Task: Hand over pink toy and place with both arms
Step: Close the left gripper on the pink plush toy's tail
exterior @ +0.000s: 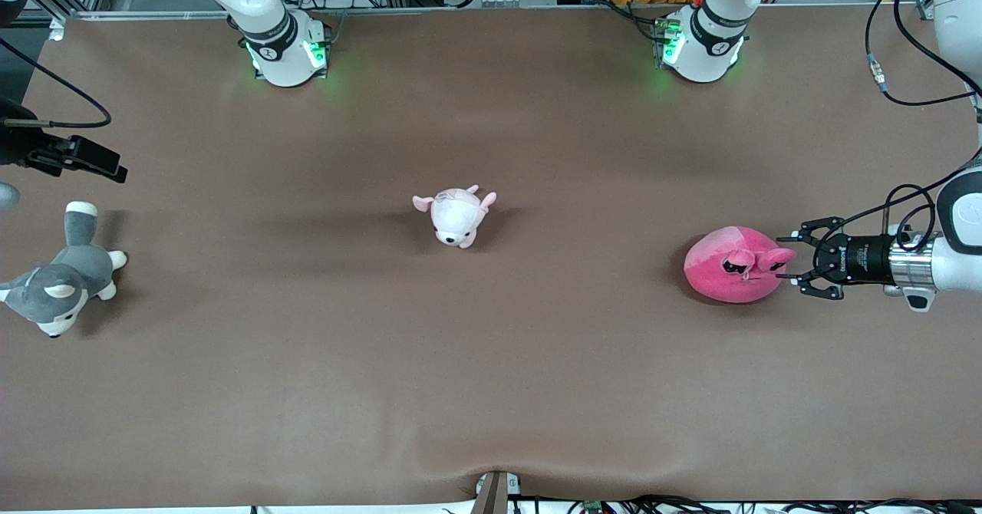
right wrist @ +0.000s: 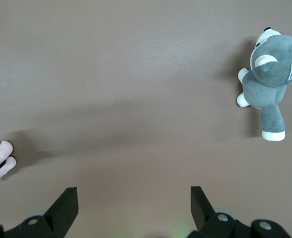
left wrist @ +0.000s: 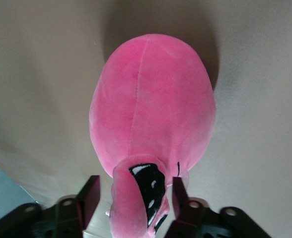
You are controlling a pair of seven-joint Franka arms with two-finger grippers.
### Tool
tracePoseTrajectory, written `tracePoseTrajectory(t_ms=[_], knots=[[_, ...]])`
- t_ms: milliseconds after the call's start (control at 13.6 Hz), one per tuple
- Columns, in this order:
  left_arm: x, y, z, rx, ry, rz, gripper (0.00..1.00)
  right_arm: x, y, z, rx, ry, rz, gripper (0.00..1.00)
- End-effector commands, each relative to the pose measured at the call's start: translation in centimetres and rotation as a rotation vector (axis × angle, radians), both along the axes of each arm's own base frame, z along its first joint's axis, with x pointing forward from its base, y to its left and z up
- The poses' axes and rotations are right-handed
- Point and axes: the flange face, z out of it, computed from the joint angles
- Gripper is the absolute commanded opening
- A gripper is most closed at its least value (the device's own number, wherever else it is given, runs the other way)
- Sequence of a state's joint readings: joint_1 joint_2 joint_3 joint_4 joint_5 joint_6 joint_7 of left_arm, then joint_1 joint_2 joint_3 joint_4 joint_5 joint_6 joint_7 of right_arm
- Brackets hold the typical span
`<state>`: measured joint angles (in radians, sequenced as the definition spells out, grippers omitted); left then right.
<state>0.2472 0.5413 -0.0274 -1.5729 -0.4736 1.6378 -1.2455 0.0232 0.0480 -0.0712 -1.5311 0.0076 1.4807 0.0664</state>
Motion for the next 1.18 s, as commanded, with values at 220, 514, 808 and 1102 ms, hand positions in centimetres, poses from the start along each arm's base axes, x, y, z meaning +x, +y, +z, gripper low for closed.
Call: tracePoseTrajectory(t_ms=[220, 514, 808, 1102], knots=[[0.0, 0.5, -0.5, -0.025, -0.008, 0.015, 0.48, 0.1, 0.2, 0.3, 0.014, -0.009, 0.007, 1.0], [0.0, 0.4, -0.5, -0.029, -0.012, 0.008, 0.2, 0.1, 0.3, 0.3, 0.014, -0.01, 0.008, 1.0], [0.3, -0.1, 0.0, -0.046, -0.057, -0.057, 0.0, 0.1, 0.4, 0.3, 0.014, -0.01, 0.011, 1.0], [0.7, -0.7, 0.5, -0.067, -0.108, -0.125, 0.0, 0.2, 0.7, 0.2, 0.014, -0.01, 0.016, 1.0]])
